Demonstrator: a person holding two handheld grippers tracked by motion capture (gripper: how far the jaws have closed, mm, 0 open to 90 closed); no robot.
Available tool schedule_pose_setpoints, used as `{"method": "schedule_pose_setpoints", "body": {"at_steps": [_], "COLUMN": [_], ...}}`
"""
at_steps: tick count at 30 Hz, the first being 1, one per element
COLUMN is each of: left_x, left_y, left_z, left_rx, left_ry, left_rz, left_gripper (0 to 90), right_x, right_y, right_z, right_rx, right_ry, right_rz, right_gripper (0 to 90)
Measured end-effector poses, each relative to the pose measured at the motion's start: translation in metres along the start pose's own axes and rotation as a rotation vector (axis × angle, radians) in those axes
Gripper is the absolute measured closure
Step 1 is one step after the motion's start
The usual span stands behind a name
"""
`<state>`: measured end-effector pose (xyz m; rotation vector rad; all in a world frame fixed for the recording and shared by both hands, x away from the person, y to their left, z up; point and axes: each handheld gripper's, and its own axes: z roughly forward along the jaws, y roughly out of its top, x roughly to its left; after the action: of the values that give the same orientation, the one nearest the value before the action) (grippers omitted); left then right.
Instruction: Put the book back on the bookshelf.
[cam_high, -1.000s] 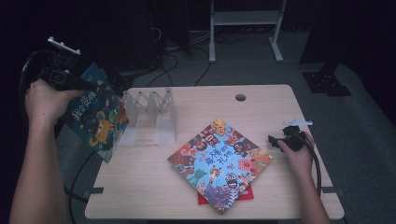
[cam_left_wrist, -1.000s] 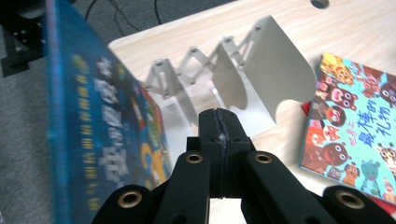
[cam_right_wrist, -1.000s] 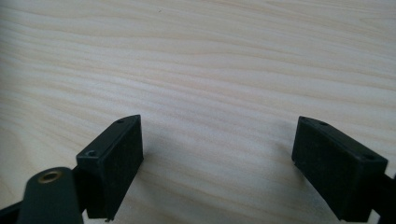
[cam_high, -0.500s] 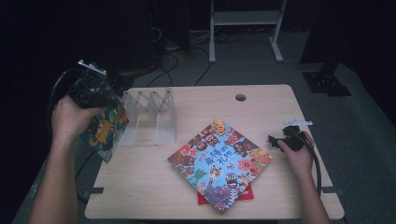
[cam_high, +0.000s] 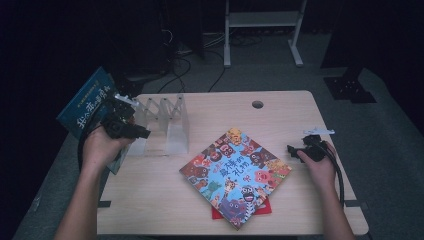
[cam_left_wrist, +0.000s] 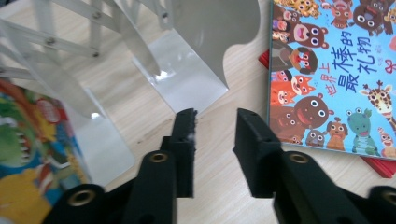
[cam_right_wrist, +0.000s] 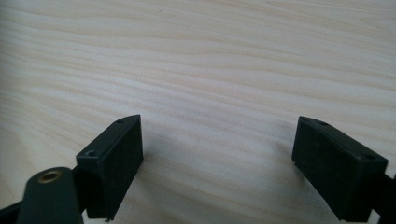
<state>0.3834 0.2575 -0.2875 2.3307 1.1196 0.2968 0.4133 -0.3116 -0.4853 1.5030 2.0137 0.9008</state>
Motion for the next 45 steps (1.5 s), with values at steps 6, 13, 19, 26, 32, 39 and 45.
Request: {"method": "schedule_pose_setpoints", "body": {"at_steps": [6, 13, 19, 26, 32, 39, 45], "left_x": [-0.013, -0.021, -0.025, -0.028, -0.028, -0.030, -0.029], "left_y": [-0.015, -0.035, -0.052, -0.073, -0.086, -0.090, -0.086], "left_z": [0.021, 0.049, 0.072, 0.095, 0.107, 0.115, 0.112], "left_rx": [-0.019, -0.021, -0.004, 0.004, -0.007, -0.038, -0.049], "left_ry": [0.015, 0.018, 0.007, -0.025, -0.070, -0.142, -0.186], "left_rz": [0.016, 0.030, 0.060, 0.078, 0.068, 0.085, 0.083], "left_gripper": [51.8, 36.7, 22.7, 7.1, 3.1, 20.3, 48.6], "right_x": [0.000, 0.000, 0.000, 0.002, 0.005, 0.011, 0.019], "right_y": [-0.001, -0.002, -0.003, -0.005, -0.006, -0.009, -0.016], "right_z": [-0.001, -0.001, -0.003, -0.006, -0.012, -0.028, -0.052], "right_rx": [0.001, 0.007, 0.007, -0.001, 0.009, 0.045, 0.031], "right_ry": [0.002, 0.008, 0.010, 0.009, 0.024, 0.075, 0.139], "right_rz": [-0.001, -0.012, -0.011, -0.011, -0.017, -0.047, -0.065], "right_gripper": [15.3, 12.1, 12.3, 16.5, 33.4, 44.2, 48.9]}}
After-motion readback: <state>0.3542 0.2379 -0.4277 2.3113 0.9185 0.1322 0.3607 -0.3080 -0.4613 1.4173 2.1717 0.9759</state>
